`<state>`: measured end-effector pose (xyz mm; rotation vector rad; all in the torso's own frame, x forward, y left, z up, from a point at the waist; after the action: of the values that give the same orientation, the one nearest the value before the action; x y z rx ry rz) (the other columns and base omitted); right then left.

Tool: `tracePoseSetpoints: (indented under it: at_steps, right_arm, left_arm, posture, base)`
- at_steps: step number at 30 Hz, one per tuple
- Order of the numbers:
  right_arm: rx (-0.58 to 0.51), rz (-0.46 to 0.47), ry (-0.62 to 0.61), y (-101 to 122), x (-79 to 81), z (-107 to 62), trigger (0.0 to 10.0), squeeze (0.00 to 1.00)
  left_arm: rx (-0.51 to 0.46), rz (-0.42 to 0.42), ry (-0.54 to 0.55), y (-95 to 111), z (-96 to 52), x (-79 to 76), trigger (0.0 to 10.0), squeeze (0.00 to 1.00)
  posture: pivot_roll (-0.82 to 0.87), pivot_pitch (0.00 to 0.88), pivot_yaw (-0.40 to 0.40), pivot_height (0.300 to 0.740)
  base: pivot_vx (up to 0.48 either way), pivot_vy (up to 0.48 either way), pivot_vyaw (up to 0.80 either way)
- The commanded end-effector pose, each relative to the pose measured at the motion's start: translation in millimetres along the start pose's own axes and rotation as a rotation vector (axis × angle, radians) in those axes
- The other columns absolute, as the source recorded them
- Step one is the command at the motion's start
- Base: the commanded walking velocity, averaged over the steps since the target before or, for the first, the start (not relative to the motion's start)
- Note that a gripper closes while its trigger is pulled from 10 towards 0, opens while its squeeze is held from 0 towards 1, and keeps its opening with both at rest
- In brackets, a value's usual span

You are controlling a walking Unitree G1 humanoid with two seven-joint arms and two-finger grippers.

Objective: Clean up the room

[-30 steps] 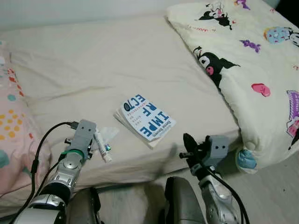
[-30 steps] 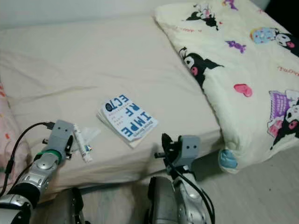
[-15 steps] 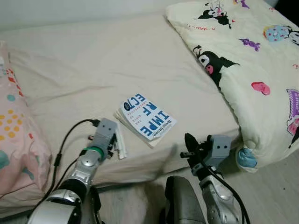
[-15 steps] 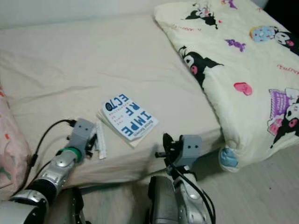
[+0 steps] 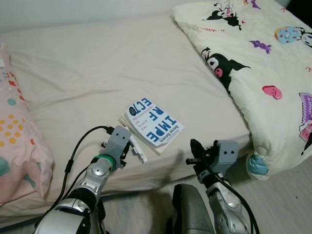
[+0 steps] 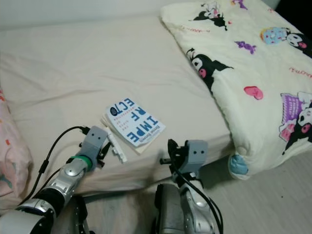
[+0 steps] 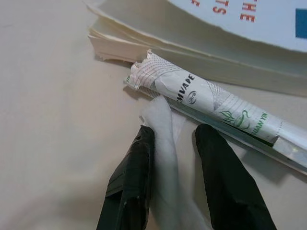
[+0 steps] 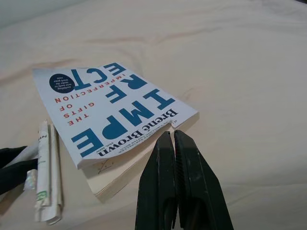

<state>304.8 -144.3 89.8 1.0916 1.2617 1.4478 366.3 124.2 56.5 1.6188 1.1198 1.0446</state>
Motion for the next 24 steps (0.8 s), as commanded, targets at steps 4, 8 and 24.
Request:
tracePoseSetpoints:
  at_steps: [4, 8, 24]
  right_arm:
    - [0.024, 0.006, 0.014, -5, 4.7, -1.0, 10.0, 0.00]
    - [0.025, 0.012, 0.017, -6, 6.7, -0.2, 10.0, 0.00]
    - [0.093, 0.025, 0.178, -19, 38.5, 20.9, 10.0, 0.00]
  left_arm:
    - [0.004, -0.040, 0.015, -1, 0.1, -0.2, 10.0, 0.00]
    - [-0.020, -0.068, 0.055, 1, -1.0, 9.0, 10.0, 0.00]
    - [-0.204, -0.169, 0.171, -19, -56.0, 50.6, 10.0, 0.00]
  posture:
    - [-0.12, 0.163, 0.042, 0.571]
    - [-0.11, 0.156, 0.044, 0.571]
    - [-0.01, 0.153, -0.062, 0.571]
  base:
    - [0.000, 0.000, 0.00]
    - [0.000, 0.000, 0.00]
    - [0.000, 0.000, 0.00]
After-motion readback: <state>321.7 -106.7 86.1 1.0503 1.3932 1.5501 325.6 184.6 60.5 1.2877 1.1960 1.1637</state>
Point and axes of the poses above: a point about 5 cm out from each wrist's last joint towards the gripper, its own z axis pointing out of the wrist towards the gripper, its own y axis along the axis of the wrist's last joint, x = y × z, the point moved 2 cm from there along z, pointing out of the wrist towards the gripper, and after that the axes turned 8 degrees about -z, right-handed, at the moved point
